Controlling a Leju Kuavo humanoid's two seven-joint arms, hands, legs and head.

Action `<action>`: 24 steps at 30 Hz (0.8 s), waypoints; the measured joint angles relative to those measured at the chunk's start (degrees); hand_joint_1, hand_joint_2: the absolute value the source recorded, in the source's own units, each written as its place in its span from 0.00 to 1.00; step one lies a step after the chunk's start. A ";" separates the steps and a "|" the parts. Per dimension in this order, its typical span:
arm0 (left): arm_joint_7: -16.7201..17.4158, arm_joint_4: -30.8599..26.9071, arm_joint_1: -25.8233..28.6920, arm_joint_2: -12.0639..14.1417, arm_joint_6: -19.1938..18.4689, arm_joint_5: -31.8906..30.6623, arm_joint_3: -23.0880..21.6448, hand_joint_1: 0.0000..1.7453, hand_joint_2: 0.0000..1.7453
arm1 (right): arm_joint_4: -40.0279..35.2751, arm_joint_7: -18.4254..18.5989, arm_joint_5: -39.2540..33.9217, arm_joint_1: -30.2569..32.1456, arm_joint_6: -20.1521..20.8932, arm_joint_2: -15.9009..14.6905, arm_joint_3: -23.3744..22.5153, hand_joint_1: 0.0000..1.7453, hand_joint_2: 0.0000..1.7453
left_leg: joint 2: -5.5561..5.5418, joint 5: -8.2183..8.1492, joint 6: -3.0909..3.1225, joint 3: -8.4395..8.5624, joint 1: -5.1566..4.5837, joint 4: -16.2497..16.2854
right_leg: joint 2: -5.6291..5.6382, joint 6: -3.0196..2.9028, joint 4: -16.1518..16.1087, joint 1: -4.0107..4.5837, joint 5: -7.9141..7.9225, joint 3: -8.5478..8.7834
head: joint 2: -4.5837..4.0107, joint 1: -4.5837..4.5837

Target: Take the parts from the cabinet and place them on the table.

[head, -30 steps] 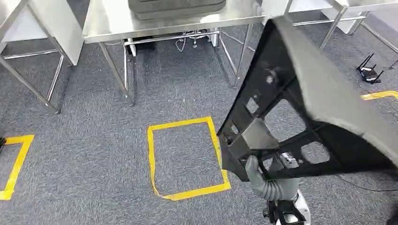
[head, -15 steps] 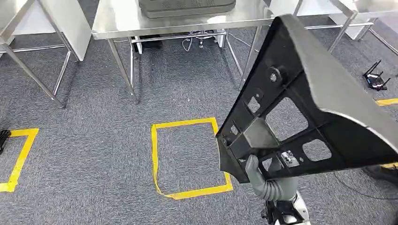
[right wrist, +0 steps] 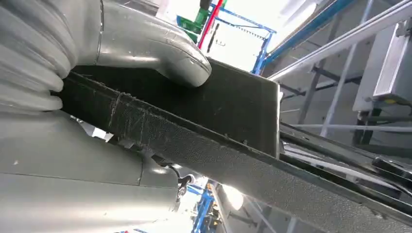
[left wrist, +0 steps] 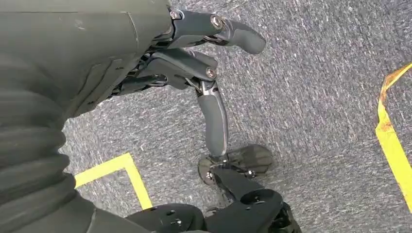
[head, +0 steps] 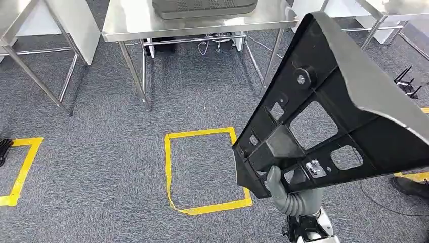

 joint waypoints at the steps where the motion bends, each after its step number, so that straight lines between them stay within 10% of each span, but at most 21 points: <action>1: 0.00 0.00 0.00 0.00 -0.27 0.00 0.00 0.00 1.00 | 0.00 0.09 0.00 0.00 0.00 0.00 0.00 1.00 1.00 | 0.00 0.01 0.00 0.01 0.02 0.00 | 0.00 0.00 0.00 0.01 0.00 0.00 | 0.00 0.00; 11: 0.68 0.00 0.00 -0.02 -0.44 -0.28 0.00 0.00 1.00 | 0.02 0.48 0.02 0.00 0.31 0.11 0.00 1.00 1.00 | 0.00 -0.02 0.38 -0.11 -0.27 0.12 | -0.01 0.33 -0.04 -0.33 0.19 0.41 | 0.00 -0.02; 15: 0.70 0.00 0.00 -0.09 -0.44 -0.35 0.00 0.00 1.00 | 0.02 0.59 0.02 0.01 0.35 0.31 -0.02 1.00 1.00 | -0.06 0.50 1.64 0.40 0.29 -1.06 | 0.07 1.06 0.35 -0.60 -0.06 -0.09 | 0.00 -0.02; 20: 0.70 0.00 -0.06 -0.09 -0.64 -0.33 0.00 0.00 1.00 | 0.17 0.81 -0.06 0.05 0.37 0.31 -0.31 1.00 1.00 | -0.40 0.59 2.03 0.13 0.41 -1.13 | 0.93 0.41 18.05 -0.64 -7.13 -9.07 | 0.00 0.35; 22: 0.70 0.00 -0.03 -0.11 -0.79 -0.33 0.00 0.00 1.00 | 0.22 0.83 -0.17 0.07 0.37 0.31 -0.37 1.00 1.00 | -0.73 0.62 1.81 0.20 0.57 -1.10 | 0.93 1.55 14.78 -0.94 -5.04 -7.68 | 0.00 0.35; 24: 0.70 0.00 -0.04 -0.24 -0.81 -0.33 0.00 0.00 1.00 | 0.22 0.83 -0.17 0.06 0.39 0.28 -0.50 1.00 1.00 | -1.13 0.57 1.04 0.37 0.82 -0.99 | 0.94 2.97 3.76 -1.42 -0.81 -2.15 | 0.00 0.35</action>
